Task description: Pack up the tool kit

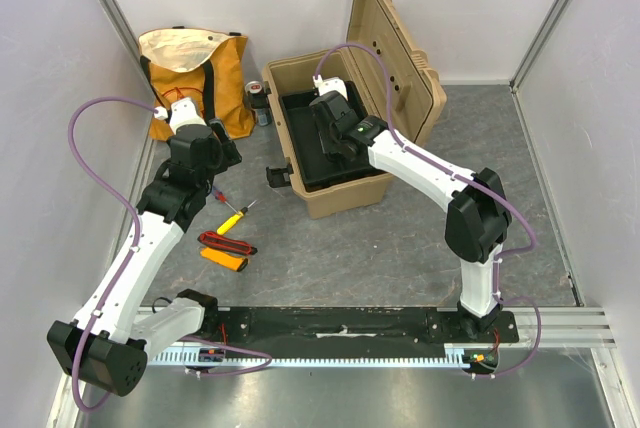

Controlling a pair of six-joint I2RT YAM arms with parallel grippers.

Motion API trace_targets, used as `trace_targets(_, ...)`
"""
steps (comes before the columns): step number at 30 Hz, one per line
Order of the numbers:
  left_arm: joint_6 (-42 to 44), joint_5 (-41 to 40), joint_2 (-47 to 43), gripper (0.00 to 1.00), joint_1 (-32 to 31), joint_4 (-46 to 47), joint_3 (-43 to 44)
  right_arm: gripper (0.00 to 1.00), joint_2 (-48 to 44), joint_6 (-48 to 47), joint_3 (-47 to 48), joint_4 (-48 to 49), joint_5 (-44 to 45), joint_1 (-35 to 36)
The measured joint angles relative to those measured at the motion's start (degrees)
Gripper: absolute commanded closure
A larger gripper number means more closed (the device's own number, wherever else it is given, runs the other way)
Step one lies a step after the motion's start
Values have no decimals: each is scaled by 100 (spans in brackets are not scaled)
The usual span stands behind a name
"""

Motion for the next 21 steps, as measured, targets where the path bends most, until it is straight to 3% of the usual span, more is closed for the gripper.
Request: trace_targets(21,-2,2,7,28,0,0,-2,100,-131,-57,-457,400,415,149)
